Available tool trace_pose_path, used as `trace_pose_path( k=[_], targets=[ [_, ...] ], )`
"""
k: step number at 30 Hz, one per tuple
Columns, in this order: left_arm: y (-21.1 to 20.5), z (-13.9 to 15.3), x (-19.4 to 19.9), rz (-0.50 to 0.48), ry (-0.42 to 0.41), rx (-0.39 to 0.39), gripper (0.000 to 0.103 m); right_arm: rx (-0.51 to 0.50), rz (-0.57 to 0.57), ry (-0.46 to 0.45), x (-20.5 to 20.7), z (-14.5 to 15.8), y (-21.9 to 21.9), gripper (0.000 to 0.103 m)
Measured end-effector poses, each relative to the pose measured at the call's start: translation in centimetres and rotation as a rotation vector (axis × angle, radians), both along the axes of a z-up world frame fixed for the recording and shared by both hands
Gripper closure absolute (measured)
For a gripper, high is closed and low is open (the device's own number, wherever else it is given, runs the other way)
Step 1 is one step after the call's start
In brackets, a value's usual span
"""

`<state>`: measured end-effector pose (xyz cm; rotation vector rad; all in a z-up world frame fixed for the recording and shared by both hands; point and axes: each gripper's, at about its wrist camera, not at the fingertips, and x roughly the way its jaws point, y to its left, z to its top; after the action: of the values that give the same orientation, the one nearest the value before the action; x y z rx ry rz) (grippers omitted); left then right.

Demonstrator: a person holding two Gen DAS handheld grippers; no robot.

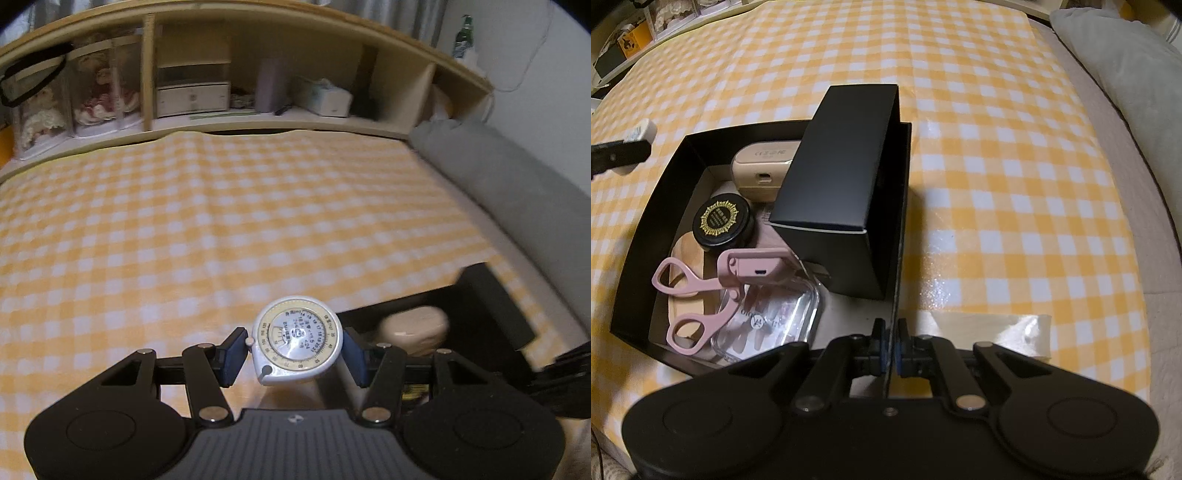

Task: Organize rigid objects
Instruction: 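Carry the tape-measure case into the open box and open the left tool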

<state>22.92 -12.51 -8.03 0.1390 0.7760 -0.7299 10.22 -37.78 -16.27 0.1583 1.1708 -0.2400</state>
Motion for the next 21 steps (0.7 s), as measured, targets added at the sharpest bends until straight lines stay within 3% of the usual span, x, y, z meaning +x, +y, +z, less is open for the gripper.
trace_pose_path(
  k=[8, 19, 20, 21],
  targets=[
    [-3.7, -0.2, -2.3, -0.043, 0.044, -0.007, 0.047, -0.003, 0.000, -0.002, 0.0, 0.0, 0.1, 0.098],
    [-4.2, -1.2, -2.2, -0.014, 0.051, 0.027, 0.046, -0.006, 0.002, 0.000, 0.0, 0.0, 0.1, 0.098],
    [-4.2, -1.2, -2.2, -0.010, 0.052, 0.028, 0.044, -0.007, 0.003, 0.000, 0.0, 0.0, 0.1, 0.098],
    [-4.3, -1.2, -2.1, -0.004, 0.056, 0.031, 0.034, -0.008, 0.003, 0.001, 0.0, 0.0, 0.2, 0.097]
  ],
)
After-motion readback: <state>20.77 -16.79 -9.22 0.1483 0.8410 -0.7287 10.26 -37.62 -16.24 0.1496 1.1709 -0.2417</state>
